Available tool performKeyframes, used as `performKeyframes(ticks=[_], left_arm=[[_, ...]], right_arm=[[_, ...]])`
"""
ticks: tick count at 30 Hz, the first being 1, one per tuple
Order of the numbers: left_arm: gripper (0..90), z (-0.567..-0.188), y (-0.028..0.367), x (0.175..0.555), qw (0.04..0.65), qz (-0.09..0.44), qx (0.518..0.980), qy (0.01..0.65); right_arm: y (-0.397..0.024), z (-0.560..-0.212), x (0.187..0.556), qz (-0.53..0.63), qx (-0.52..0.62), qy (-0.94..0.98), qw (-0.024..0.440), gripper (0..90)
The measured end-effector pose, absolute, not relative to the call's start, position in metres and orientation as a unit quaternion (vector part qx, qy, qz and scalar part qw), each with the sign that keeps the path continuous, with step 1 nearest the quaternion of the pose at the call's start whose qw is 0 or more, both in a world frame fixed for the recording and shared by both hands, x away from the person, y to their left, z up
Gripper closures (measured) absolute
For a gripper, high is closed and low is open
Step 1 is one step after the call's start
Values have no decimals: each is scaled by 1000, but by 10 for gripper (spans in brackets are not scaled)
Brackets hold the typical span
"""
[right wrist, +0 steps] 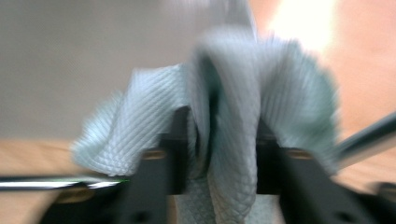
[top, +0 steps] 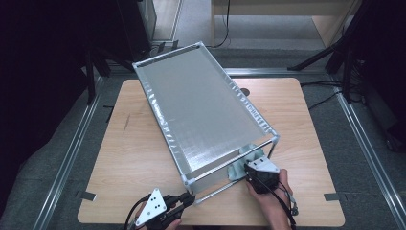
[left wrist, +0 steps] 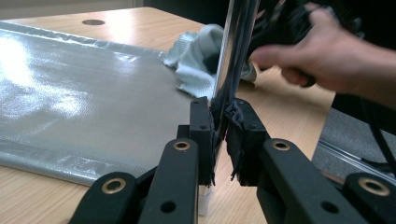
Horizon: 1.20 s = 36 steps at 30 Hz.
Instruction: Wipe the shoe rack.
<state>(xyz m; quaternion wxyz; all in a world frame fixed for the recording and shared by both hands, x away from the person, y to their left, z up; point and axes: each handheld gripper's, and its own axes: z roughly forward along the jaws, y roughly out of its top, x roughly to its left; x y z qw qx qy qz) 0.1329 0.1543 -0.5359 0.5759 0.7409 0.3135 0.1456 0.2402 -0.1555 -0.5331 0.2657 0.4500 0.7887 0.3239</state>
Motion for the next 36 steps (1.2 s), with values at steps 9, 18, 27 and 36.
performKeyframes(ticks=[9, 18, 27, 36], left_arm=[[808, -536, 155, 132, 576, 144, 742, 310], [808, -536, 154, 132, 576, 145, 742, 311], [808, -536, 155, 132, 576, 144, 742, 310], [809, -536, 155, 132, 575, 145, 743, 309]], right_arm=[[-159, -523, 237, 357, 435, 783, 264, 471], [-149, -549, 252, 316, 458, 783, 278, 734], [-145, -548, 244, 319, 466, 780, 270, 816], [-105, -550, 221, 347, 428, 803, 226, 805]])
